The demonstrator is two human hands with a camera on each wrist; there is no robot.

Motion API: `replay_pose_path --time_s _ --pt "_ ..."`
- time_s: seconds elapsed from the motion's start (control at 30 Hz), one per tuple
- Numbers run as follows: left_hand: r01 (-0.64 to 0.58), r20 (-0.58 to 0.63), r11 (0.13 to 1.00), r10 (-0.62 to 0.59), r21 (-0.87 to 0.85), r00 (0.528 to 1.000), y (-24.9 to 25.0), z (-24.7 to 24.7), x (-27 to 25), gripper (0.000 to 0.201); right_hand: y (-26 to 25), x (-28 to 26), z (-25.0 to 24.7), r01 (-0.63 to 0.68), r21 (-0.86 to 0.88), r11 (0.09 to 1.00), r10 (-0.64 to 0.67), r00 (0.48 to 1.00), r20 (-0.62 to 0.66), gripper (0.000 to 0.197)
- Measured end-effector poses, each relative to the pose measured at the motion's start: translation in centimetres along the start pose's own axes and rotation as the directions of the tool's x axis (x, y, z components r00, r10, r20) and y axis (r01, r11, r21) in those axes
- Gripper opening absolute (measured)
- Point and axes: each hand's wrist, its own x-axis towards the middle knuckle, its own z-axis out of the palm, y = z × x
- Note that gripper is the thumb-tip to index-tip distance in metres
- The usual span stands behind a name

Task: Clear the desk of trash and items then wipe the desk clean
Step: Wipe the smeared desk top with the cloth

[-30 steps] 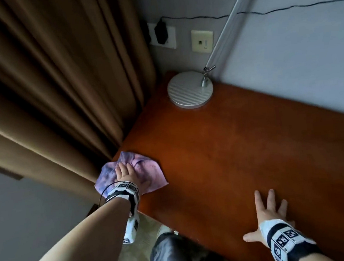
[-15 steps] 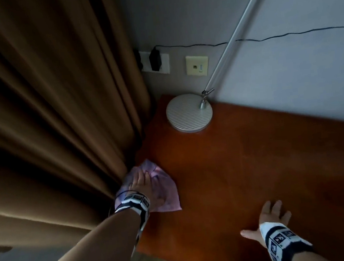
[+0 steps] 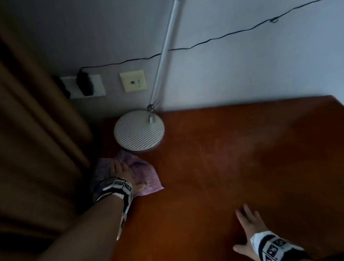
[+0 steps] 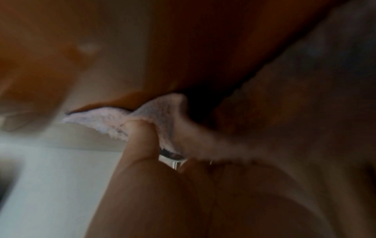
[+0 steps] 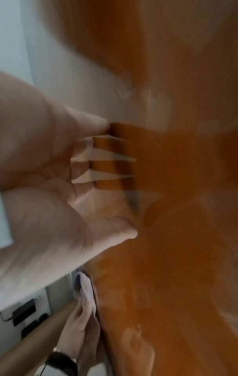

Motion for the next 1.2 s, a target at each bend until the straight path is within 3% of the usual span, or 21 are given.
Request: replay_pose_path --time_s 0.13,0.23,0.43,0.6,0.87,1.0,1.2 --pt "-0.190 -0.045 0.977 0.195 0.099 0.980 3.6 1.2 -0.6 0.106 -0.1 -0.4 -0.1 -0.007 0.015 1.000 0.007 1.000 0.009 0.097" --pt "-0.385 0.021 0.918 0.385 0.101 0.923 8.3 3.0 -3.0 0.110 -0.4 -0.6 -0.2 -0.014 0.004 1.000 0.014 1.000 0.000 0.096" --pt "-0.380 0.047 0.925 0.380 -0.014 0.924 12.5 2.4 -4.0 0.113 0.4 -1.0 -0.9 0.031 -0.010 0.999 -0.030 0.999 0.024 0.092" --pt "-0.459 0.072 0.880 0.453 0.125 0.888 14.2 3.4 -6.2 0.109 2.1 -0.7 -2.5 0.099 0.067 0.993 -0.098 0.995 -0.016 0.080" --pt "-0.252 0.087 0.967 0.254 -0.039 0.963 19.9 0.8 -4.9 0.101 10.1 2.4 -5.0 -0.051 0.160 0.986 0.076 0.986 -0.152 0.082" --pt "-0.189 0.077 0.980 0.194 -0.066 0.978 22.6 1.3 -5.7 0.096 15.7 4.9 -6.6 -0.046 0.099 0.994 0.064 0.980 -0.188 0.092" --pt "-0.123 0.102 0.992 0.126 -0.033 0.987 27.1 2.5 -8.7 0.100 24.1 7.6 -10.5 -0.041 0.036 0.999 0.046 0.988 -0.146 0.107"
